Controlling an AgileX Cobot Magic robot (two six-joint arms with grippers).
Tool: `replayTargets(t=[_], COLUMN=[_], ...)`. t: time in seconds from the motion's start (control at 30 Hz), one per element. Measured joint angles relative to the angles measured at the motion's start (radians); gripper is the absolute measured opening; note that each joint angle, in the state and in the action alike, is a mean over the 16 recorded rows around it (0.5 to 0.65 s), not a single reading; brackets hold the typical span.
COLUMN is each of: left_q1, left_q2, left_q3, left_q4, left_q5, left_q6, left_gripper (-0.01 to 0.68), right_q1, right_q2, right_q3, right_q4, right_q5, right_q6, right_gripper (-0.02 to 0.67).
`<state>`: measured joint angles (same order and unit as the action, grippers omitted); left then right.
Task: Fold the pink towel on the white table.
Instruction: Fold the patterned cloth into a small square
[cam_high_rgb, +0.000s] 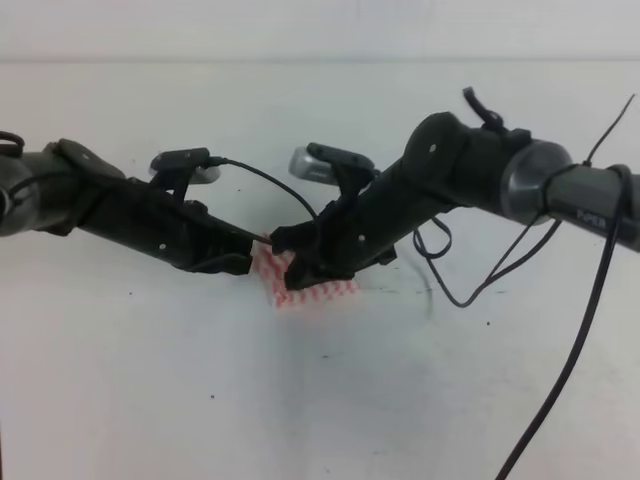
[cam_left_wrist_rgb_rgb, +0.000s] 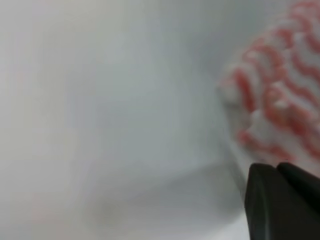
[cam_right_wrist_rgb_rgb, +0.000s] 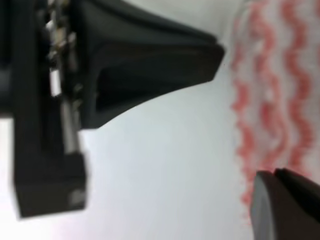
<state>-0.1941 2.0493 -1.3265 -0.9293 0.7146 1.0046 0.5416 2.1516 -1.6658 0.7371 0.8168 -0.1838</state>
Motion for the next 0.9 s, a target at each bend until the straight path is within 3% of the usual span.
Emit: replayTargets(t=[0.27,0.9], left_q1=[-0.010,-0.036], left_q2=[0.000,0.019], left_q3=[0.000,-0.007], left_q4=[0.041,0.024], left_q5=[-0.042,-0.095], left_q6=[-0.083,-0.091], left_gripper=[-0.002,-0.003], right_q1=[0.016,0.017], right_q2=[0.018,0.024], right_q3=[-0.001,-0.002], right_q4=[0.005,0.050], right_q5=[0.001,0.008], right_q6=[-0.002,-0.020], right_gripper=[-0.018,-0.018])
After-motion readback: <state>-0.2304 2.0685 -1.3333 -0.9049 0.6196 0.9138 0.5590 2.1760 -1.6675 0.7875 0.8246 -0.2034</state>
